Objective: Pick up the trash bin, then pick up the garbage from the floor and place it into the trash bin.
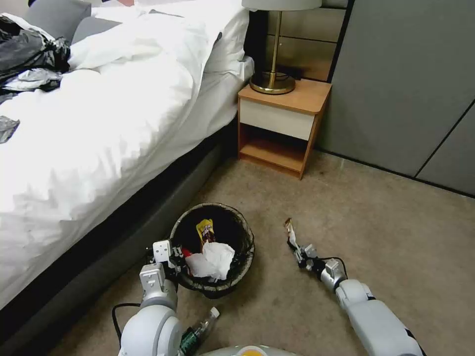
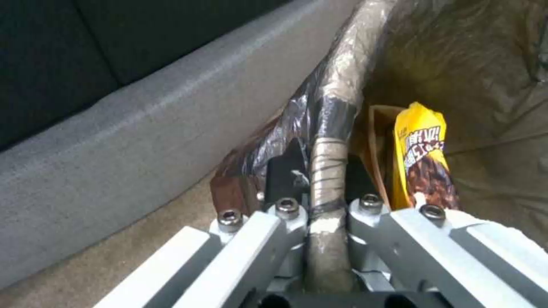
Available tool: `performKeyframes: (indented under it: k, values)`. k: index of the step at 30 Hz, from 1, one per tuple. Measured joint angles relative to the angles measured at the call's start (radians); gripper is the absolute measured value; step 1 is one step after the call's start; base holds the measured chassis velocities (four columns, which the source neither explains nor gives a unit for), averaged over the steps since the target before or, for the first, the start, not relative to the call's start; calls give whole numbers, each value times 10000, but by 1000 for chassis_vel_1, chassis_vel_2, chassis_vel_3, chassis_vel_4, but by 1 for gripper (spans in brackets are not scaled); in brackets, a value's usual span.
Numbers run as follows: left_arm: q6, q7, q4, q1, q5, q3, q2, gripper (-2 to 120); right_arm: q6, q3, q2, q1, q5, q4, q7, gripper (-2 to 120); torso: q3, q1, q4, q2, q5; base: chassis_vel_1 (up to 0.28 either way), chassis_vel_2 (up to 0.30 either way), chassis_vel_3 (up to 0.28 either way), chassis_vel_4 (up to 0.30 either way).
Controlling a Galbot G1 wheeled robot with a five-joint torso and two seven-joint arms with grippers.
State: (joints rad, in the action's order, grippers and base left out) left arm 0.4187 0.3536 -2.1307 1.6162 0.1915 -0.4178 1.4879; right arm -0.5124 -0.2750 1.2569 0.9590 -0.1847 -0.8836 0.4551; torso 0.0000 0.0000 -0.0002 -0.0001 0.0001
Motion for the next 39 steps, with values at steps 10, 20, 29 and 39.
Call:
performKeyframes:
  k: [10, 20, 29, 39]
  values:
    - [-4, -2, 147, -10, 27, 37, 24, 0, -76, 19, -607, 2086, -588, -6675, -120, 0, 0, 0, 0, 0, 2, 0, 0, 0, 0]
    - [-14, -5, 169, -1, -6, 202, 91, 0, 132, 1661, -553, 3146, 8, -9233, -63, 0, -1, 0, 2, 0, -3, 0, 0, 0, 0]
    - [-15, -5, 100, 19, -5, 333, 110, 0, 151, 2686, -348, 2990, 535, -8400, -314, 0, -1, 0, 0, 0, -1, 0, 0, 0, 0]
    - [-15, -5, 27, 65, -6, 407, 147, 0, 342, 2930, -57, 2443, 570, -7318, -669, 0, 0, 0, 2, 0, -1, 0, 0, 0, 0]
